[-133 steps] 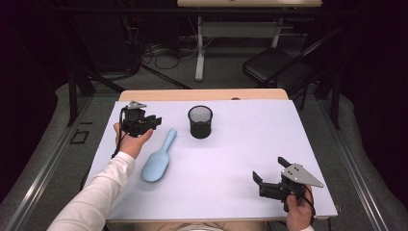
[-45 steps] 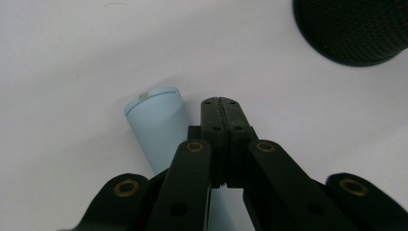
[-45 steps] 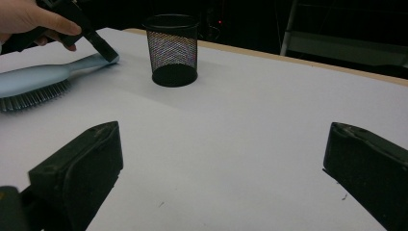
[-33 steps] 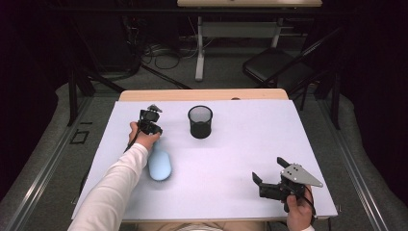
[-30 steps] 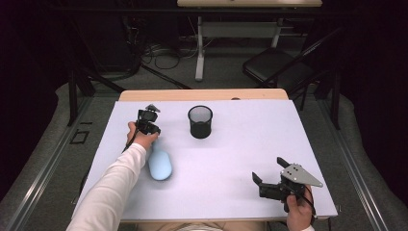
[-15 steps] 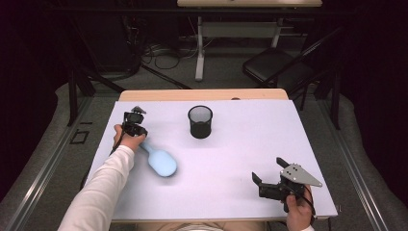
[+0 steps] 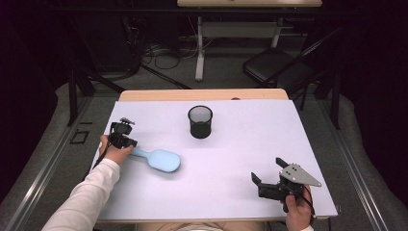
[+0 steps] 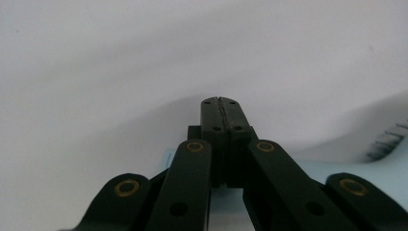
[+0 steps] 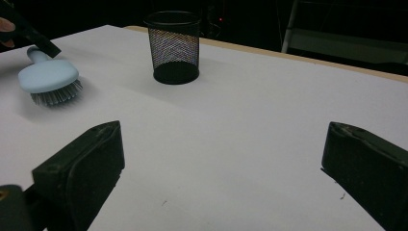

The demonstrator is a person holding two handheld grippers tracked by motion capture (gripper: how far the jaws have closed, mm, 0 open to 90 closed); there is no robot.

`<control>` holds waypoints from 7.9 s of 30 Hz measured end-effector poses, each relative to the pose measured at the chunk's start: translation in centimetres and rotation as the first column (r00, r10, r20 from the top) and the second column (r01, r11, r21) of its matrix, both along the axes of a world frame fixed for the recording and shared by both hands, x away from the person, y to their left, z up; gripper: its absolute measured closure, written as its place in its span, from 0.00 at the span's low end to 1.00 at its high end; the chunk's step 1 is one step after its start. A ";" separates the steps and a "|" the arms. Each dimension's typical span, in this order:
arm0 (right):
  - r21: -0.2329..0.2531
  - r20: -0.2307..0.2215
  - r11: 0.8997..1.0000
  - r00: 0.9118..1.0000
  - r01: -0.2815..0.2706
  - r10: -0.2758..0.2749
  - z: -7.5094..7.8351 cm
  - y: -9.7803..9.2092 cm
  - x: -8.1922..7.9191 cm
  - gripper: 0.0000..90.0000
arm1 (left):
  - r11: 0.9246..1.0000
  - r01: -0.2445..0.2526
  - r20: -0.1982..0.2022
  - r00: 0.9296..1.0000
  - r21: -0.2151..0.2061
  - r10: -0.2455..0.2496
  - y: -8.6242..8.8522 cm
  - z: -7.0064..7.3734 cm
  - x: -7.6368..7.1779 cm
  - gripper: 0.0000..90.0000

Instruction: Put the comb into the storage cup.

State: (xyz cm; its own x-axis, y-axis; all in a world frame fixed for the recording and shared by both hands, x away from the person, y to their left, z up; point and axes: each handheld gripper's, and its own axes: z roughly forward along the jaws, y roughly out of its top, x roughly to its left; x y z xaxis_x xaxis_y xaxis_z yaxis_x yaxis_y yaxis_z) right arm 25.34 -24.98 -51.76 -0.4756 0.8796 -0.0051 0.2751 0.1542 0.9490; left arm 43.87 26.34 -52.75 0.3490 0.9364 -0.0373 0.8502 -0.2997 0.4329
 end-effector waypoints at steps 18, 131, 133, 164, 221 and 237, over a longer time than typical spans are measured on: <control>-0.001 0.003 1.000 1.000 -0.002 0.002 0.0 0.2 -0.1 0.01 | 0.992 0.009 0.009 1.000 -0.124 -0.008 2.3 -0.7 -5.9 1.00; -0.011 0.001 1.000 1.000 -0.001 0.001 0.0 0.0 -0.1 0.01 | 0.969 0.159 0.212 0.970 -0.192 -0.117 1.4 0.8 -12.0 0.50; -0.012 0.003 1.000 1.000 -0.001 0.001 0.0 0.0 -0.1 0.01 | 0.970 0.164 0.231 0.965 -0.179 -0.120 1.3 0.8 -12.1 0.45; -0.018 0.002 1.000 1.000 -0.008 0.008 0.0 0.0 -0.1 0.01 | 0.959 0.167 0.257 0.961 -0.227 -0.107 0.9 1.2 -12.0 0.00; -0.024 -0.015 1.000 1.000 -0.011 0.010 -0.2 0.3 0.1 0.01 | 0.934 0.301 0.209 0.943 -0.193 -0.260 -0.9 5.0 -10.7 0.01; -0.026 -0.014 1.000 1.000 -0.010 0.009 -0.3 0.3 0.1 0.01 | 0.932 0.334 0.144 0.938 -0.138 -0.315 -1.1 5.4 -10.0 0.01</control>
